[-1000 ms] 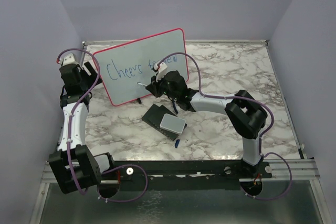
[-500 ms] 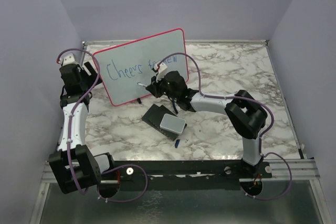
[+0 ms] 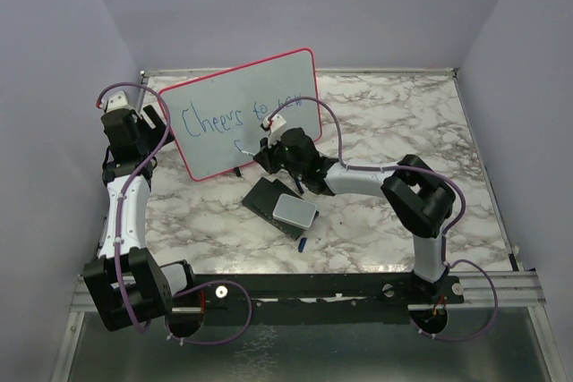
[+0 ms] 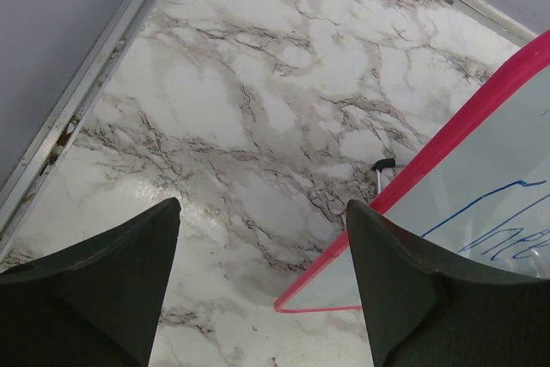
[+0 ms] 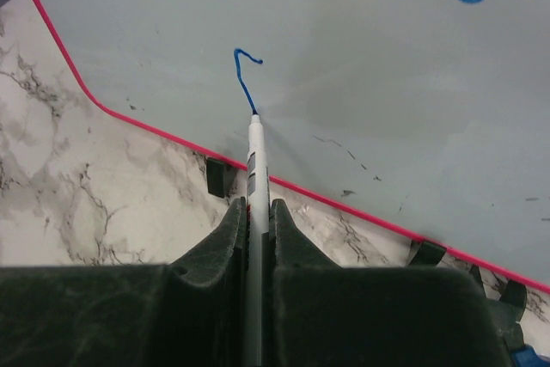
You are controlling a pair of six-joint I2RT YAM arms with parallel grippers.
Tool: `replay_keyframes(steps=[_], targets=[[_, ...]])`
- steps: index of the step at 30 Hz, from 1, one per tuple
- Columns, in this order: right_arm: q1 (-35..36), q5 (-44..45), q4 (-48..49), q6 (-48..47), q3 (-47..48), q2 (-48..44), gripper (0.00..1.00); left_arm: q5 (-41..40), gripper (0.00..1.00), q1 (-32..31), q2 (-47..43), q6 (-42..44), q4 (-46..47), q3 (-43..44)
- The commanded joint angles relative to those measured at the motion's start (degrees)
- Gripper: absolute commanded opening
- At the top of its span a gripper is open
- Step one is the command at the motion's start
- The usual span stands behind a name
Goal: Write a sentence on the whiteboard
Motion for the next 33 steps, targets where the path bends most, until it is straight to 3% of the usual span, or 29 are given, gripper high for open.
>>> replay_keyframes(steps=[1,18,33], targets=[[0.1,6.6,-0.1,0.0,-2.3,-0.5,0.01,1.5,0.8,-0.4,-1.3,0.1,0.6,-0.4],[0.6,-0.4,-0.2,-1.0,0.8,1.5,0.01,1.8,0.8,-0.4,-1.4,0.0,0.6,-0.4],[1.8,-0.8,-1.2,-1.5,2.6,3.3,0.01,1.8,0.79,-0.4,-1.4,0.0,0.6,-0.4]])
